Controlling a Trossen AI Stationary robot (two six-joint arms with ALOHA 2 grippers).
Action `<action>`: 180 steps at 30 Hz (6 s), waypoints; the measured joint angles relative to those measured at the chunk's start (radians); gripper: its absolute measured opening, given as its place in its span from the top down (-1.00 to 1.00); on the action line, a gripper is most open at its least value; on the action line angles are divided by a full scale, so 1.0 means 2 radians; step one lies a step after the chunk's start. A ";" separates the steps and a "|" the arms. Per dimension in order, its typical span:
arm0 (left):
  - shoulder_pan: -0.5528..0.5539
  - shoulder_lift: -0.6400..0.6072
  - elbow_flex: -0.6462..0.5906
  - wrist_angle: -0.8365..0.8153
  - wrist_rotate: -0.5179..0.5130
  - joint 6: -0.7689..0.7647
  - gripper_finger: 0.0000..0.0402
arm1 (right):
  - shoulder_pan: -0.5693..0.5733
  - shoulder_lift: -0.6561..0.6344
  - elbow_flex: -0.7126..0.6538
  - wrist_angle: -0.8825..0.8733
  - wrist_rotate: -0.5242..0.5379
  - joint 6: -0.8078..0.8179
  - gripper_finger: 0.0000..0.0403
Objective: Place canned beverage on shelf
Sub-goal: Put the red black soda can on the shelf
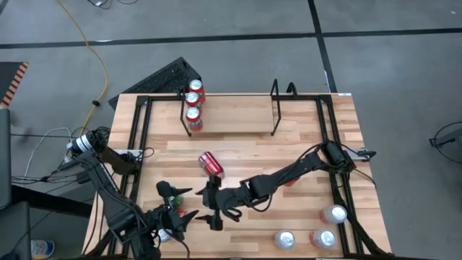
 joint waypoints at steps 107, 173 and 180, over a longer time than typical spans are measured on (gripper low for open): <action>0.051 -0.168 -0.075 0.235 0.336 0.334 -0.77 | -0.115 -0.003 0.185 -0.536 0.106 0.064 -0.91; 0.186 -0.402 -0.402 0.618 0.474 0.280 -0.77 | 0.125 -0.233 -0.030 -0.620 -0.015 0.444 -0.91; 0.186 -0.387 -0.402 0.646 0.466 0.282 -0.77 | 0.161 -0.233 -0.030 -0.602 -0.067 0.485 -0.91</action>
